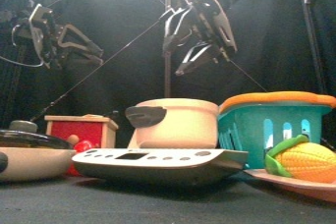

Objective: Grab egg

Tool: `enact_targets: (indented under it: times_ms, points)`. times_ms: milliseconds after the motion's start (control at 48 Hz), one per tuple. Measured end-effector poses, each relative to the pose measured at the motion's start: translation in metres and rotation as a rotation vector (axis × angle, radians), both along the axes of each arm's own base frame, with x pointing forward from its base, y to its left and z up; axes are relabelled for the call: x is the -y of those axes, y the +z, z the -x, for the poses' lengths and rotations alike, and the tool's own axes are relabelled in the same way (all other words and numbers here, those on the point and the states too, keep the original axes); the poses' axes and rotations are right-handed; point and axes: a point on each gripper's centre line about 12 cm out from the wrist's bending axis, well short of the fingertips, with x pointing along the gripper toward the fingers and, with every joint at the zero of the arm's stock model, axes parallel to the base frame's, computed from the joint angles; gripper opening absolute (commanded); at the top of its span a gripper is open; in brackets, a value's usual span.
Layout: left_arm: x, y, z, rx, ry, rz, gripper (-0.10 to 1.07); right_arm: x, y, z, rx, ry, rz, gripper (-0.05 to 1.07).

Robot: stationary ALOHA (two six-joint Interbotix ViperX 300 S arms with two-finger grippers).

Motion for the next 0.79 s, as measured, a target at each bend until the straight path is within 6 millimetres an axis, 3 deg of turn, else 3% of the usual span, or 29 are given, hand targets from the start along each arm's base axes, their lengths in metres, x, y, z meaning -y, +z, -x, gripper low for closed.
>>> enact_targets:
  times_ms: [312,521,792]
  points:
    - [0.001,-0.003,0.0,-0.028,-0.01,0.008,0.75,0.0,-0.007,-0.014,-0.184,0.048,0.037,0.77]
    - [0.001,-0.005,0.001,-0.031,-0.01,0.01,0.75,0.007,-0.018,-0.007,-0.331,-0.083,0.14,0.77]
    - [0.001,-0.005,0.001,-0.033,-0.01,0.01,0.75,-0.007,-0.024,-0.014,-0.293,-0.101,0.215,0.78]
